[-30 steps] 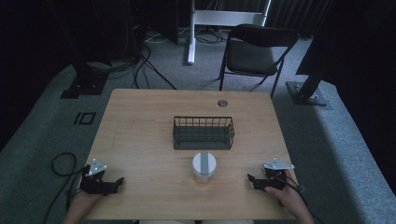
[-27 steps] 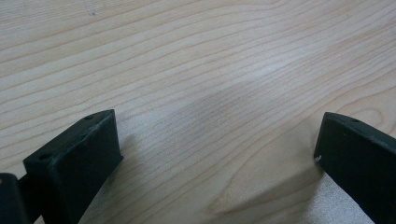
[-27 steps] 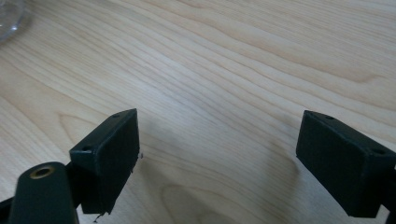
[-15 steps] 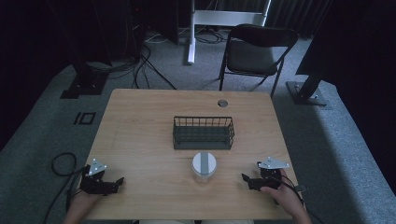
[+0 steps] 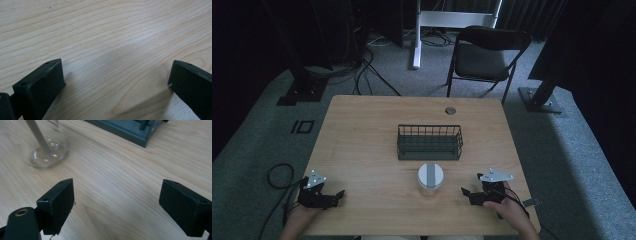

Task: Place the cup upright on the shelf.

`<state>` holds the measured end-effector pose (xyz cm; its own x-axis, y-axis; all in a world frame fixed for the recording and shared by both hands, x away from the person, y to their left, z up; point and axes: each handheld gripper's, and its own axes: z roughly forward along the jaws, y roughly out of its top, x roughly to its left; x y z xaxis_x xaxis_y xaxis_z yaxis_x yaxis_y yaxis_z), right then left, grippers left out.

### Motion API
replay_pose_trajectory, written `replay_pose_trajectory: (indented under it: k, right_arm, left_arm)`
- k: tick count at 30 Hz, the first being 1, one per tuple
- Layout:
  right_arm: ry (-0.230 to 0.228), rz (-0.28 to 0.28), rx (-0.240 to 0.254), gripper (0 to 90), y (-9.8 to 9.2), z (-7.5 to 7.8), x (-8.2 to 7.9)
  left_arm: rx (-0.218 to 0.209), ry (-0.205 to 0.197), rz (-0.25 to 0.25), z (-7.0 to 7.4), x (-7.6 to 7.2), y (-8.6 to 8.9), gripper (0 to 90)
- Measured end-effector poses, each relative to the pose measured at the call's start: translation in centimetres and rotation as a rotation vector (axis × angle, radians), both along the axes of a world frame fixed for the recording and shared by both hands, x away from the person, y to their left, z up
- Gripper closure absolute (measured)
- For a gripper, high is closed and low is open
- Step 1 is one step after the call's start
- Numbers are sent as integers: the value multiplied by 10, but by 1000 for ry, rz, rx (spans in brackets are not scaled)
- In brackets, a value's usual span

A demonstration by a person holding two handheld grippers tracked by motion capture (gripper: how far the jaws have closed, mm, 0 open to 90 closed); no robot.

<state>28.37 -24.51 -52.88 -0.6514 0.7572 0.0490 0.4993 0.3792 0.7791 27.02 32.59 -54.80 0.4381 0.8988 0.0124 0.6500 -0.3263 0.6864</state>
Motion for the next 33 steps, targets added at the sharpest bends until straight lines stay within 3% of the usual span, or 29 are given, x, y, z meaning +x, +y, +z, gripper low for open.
replay_pose_trajectory:
  k: [33]
  right_arm:
    - [-22, 180, 54, 126, 55, 1, -10]
  left_arm:
    - [-2, -1, 1, 0, 0, 0, 6]
